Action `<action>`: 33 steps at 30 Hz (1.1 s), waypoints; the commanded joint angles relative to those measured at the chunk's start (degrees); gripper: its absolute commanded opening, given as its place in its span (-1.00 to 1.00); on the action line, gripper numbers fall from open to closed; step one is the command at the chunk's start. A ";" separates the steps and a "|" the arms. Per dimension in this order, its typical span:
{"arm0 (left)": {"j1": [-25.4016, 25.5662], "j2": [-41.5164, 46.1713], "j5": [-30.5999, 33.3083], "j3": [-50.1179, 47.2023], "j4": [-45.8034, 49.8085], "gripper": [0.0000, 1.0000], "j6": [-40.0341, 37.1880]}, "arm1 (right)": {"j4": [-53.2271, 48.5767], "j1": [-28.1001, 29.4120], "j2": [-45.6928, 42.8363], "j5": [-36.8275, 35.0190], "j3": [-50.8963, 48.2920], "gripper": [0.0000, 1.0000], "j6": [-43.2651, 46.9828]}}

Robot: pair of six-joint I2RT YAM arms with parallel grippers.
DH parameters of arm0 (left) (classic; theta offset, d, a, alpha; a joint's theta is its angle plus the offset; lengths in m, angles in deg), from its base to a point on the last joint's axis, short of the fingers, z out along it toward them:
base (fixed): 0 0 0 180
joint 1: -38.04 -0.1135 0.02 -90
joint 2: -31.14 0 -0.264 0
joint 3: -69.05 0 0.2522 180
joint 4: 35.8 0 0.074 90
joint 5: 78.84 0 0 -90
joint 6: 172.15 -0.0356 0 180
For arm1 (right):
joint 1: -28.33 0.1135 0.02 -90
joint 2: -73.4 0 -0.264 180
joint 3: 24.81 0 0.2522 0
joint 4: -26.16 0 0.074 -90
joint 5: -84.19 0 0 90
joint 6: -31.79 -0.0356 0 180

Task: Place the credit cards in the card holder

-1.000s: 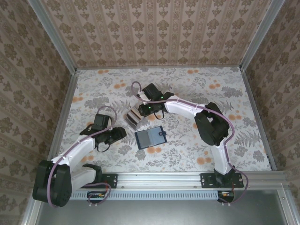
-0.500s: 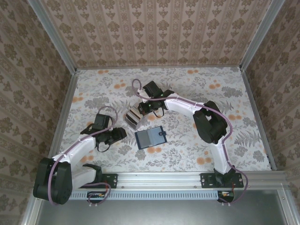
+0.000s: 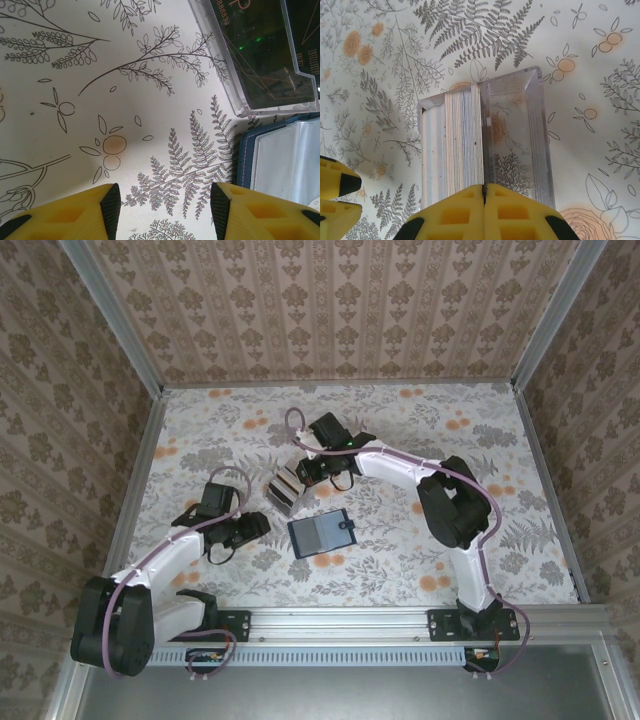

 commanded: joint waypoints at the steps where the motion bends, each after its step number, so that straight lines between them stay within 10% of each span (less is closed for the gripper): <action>1: -0.36 0.85 -0.83 1.72 0.61 0.06 -1.74 | 1.52 -0.15 -4.28 -1.90 -0.65 -1.00 1.10; 33: -0.36 1.05 -2.06 1.01 -2.45 0.05 0.09 | 0.03 -1.74 -2.53 0.91 -1.40 -1.00 -0.11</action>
